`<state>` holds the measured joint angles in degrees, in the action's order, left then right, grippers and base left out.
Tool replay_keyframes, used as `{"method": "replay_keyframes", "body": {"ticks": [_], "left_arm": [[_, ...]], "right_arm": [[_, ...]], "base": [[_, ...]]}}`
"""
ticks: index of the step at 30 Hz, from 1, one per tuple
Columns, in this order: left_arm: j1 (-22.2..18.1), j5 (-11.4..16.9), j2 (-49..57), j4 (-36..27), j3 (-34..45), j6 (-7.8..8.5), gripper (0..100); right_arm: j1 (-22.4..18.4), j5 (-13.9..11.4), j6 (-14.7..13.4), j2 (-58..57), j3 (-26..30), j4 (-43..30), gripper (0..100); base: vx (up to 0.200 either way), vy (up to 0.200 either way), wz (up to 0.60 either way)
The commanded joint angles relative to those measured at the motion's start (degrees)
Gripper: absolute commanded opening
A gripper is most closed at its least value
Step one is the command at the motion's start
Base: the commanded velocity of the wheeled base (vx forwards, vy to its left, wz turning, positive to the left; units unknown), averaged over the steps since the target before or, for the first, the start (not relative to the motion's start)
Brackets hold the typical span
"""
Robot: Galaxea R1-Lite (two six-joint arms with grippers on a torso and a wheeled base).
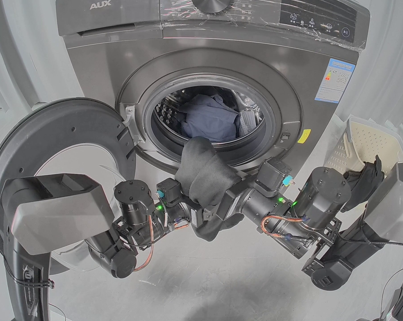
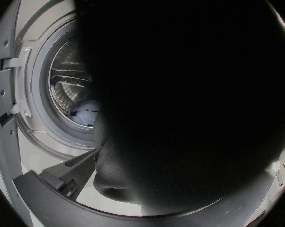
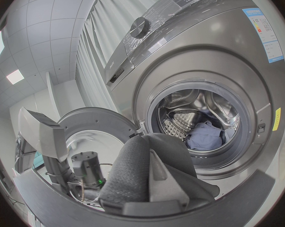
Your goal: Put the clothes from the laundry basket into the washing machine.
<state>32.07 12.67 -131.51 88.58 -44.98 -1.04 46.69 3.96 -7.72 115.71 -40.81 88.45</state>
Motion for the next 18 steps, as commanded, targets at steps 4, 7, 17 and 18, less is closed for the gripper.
{"method": "replay_keyframes", "body": {"ticks": [4, 7, 17, 18], "left_arm": [[-1.1, -0.2, -2.5, 0.0, -2.1, -0.02, 100], [-1.1, -0.2, -3.0, 0.0, -2.5, -0.02, 100], [-1.2, -0.5, -5.1, 0.0, -5.1, -0.02, 0], [-1.2, -0.6, -5.1, 0.0, -5.6, -0.02, 0]], "right_arm": [[0.6, 0.6, -0.2, 0.0, 0.3, 0.1, 0], [0.8, 0.6, -0.2, 0.0, 0.3, 0.1, 0], [1.1, 0.7, -1.0, -0.8, 0.5, 0.1, 0], [0.7, 0.7, -1.0, -0.8, 0.6, 0.1, 0]], "base": [[0.000, 0.000, 0.00], [0.000, 0.000, 0.00], [0.000, 0.000, 0.00], [0.000, 0.000, 0.00]]}}
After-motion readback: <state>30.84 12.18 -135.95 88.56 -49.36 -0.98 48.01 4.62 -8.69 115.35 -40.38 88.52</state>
